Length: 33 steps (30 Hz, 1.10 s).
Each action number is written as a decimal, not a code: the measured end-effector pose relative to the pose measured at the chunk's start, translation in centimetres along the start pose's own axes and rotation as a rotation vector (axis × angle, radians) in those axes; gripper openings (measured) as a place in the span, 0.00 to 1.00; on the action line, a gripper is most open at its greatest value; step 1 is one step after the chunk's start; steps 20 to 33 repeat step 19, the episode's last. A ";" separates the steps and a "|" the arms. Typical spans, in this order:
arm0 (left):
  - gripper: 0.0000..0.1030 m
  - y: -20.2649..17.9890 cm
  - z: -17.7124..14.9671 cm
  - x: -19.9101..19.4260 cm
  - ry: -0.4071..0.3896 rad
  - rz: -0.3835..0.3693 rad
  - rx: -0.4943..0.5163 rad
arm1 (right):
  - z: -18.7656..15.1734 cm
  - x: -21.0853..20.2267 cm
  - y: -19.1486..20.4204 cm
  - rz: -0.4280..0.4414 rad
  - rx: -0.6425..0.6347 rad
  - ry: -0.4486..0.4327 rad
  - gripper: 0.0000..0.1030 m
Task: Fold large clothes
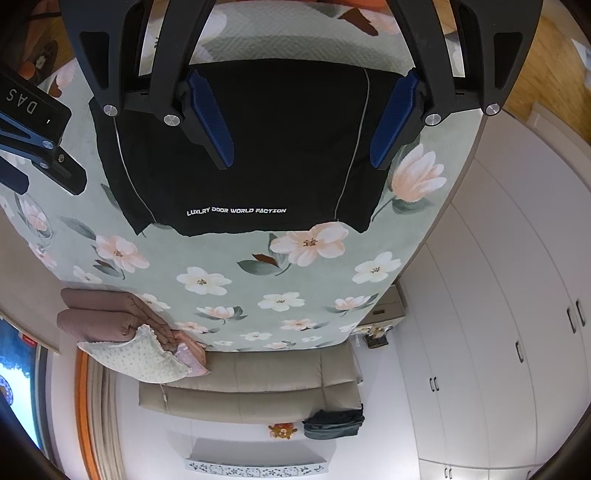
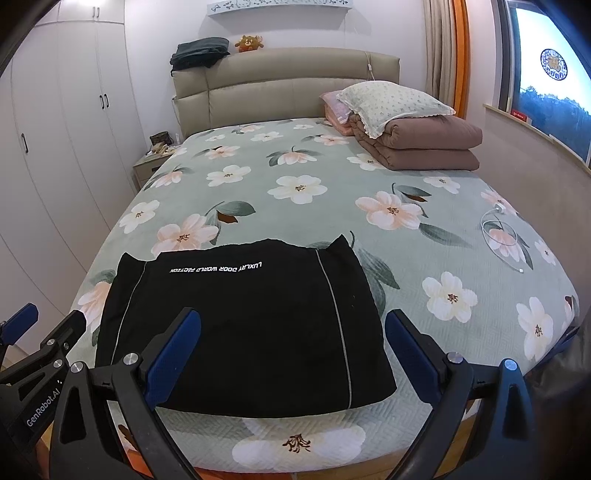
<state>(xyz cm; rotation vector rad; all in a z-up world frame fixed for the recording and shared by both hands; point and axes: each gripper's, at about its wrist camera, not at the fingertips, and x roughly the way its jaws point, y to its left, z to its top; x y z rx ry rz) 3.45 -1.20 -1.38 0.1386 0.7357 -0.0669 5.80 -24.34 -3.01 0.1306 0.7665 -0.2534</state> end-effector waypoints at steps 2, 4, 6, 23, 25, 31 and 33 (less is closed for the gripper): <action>0.75 0.0 0.0 0.0 -0.001 -0.001 0.001 | 0.0 0.1 -0.1 0.003 0.002 0.004 0.98; 0.75 0.0 0.0 0.0 -0.002 0.000 0.001 | 0.1 0.2 -0.3 0.014 0.009 0.009 0.98; 0.75 0.0 0.0 0.0 0.000 0.000 0.002 | 0.0 0.2 -0.4 0.014 0.012 0.010 0.98; 0.75 1.2 -0.1 0.4 -0.010 -0.024 -0.009 | -0.3 0.6 -0.6 0.011 0.003 0.021 0.98; 0.75 1.2 -0.1 0.4 -0.010 -0.024 -0.009 | -0.3 0.6 -0.6 0.011 0.003 0.021 0.98; 0.75 1.2 -0.1 0.4 -0.010 -0.024 -0.009 | -0.3 0.6 -0.6 0.011 0.003 0.021 0.98; 0.75 1.2 -0.1 0.4 -0.010 -0.024 -0.009 | -0.3 0.6 -0.6 0.011 0.003 0.021 0.98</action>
